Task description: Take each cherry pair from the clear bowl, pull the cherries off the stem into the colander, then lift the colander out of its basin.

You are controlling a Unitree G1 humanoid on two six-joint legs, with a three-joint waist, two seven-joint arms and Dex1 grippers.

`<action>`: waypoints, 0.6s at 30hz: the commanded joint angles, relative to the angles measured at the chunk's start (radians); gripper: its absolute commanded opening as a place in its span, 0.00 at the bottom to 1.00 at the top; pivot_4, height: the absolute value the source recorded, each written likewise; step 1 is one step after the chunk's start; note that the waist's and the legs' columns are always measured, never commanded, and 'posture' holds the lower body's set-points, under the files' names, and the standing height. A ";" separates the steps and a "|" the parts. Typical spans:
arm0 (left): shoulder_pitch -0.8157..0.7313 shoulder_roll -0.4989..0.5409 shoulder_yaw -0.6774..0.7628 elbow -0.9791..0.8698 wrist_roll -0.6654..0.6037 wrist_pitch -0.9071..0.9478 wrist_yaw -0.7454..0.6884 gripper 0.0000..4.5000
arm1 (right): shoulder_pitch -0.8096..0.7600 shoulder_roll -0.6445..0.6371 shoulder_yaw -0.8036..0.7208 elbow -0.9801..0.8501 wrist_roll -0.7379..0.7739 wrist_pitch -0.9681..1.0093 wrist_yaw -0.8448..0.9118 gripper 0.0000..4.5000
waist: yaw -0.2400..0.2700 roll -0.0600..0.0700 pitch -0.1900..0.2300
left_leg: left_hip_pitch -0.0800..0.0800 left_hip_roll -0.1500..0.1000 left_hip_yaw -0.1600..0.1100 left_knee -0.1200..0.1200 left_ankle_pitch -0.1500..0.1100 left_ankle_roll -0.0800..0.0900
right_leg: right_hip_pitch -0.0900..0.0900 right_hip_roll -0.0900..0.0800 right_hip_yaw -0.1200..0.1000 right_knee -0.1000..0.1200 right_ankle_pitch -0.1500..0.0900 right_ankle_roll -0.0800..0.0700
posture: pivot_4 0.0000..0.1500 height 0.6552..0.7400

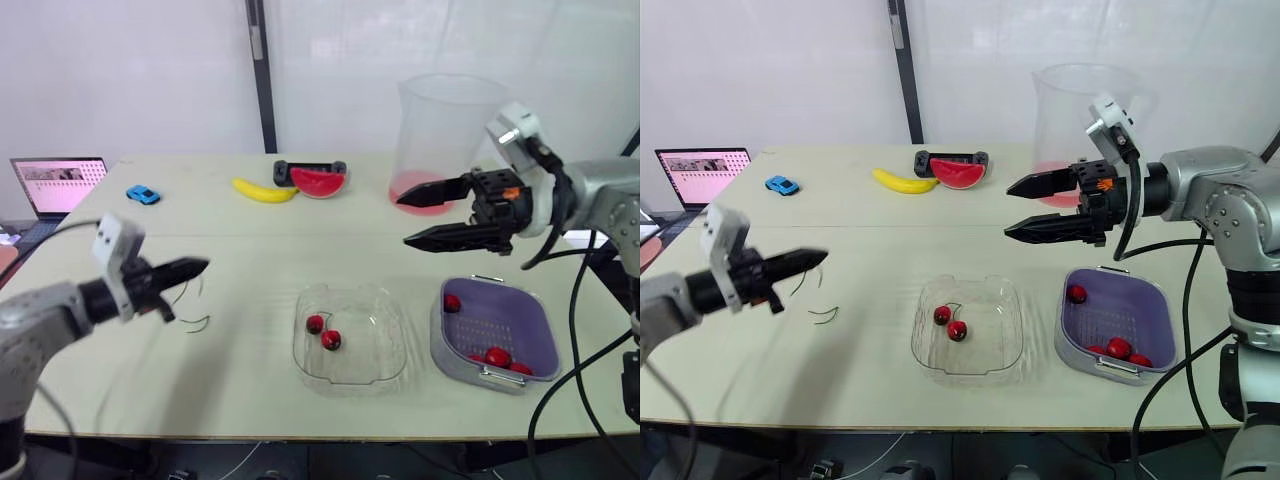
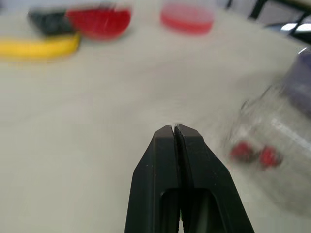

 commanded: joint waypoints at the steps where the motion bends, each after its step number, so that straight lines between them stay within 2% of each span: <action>1: 0.072 -0.066 0.024 0.024 0.011 0.008 0.066 0.00 | 0.022 -0.007 -0.053 -0.044 0.008 -0.009 -0.016 0.97 | 0.002 0.000 0.000 | 0.000 0.000 -0.001 0.000 0.000 0.000 | 0.000 0.000 0.000 0.001 0.000 0.000 | 1.00 1.00; 7: 0.084 -0.153 -0.054 0.180 0.104 -0.051 0.114 0.00 | 0.074 -0.019 -0.088 -0.092 0.025 0.015 -0.041 0.97 | 0.003 0.000 0.000 | 0.000 0.000 0.000 0.000 0.000 0.000 | 0.000 0.000 0.000 0.002 0.000 0.000 | 1.00 1.00; 10: 0.082 -0.158 -0.065 0.218 0.128 -0.072 0.104 0.20 | 0.094 -0.028 -0.121 -0.120 0.052 0.045 -0.060 1.00 | 0.001 0.000 0.000 | 0.000 0.000 0.000 0.000 0.000 0.000 | -0.001 0.001 0.000 0.002 0.000 0.000 | 1.00 1.00; 14: 0.070 -0.146 -0.018 0.196 0.083 -0.059 0.073 0.63 | 0.128 -0.040 -0.150 -0.150 0.066 0.059 -0.082 1.00 | 0.002 0.000 0.000 | 0.000 0.000 0.000 0.000 0.000 0.000 | -0.001 0.000 0.000 0.002 0.000 0.000 | 1.00 1.00; 17: 0.056 -0.129 0.012 0.193 0.059 -0.060 0.051 1.00 | 0.152 -0.048 -0.169 -0.167 0.085 0.080 -0.091 1.00 | 0.002 0.000 0.000 | 0.000 0.000 0.000 0.000 0.000 0.000 | -0.001 0.000 0.000 0.002 0.000 0.000 | 1.00 1.00; 18: 0.046 -0.130 0.026 0.201 0.049 -0.062 0.049 1.00 | 0.158 -0.055 -0.172 -0.171 0.094 0.094 -0.092 1.00 | 0.002 0.000 0.000 | 0.000 0.000 0.000 0.000 0.000 0.000 | -0.001 0.000 0.000 0.002 0.000 0.000 | 1.00 1.00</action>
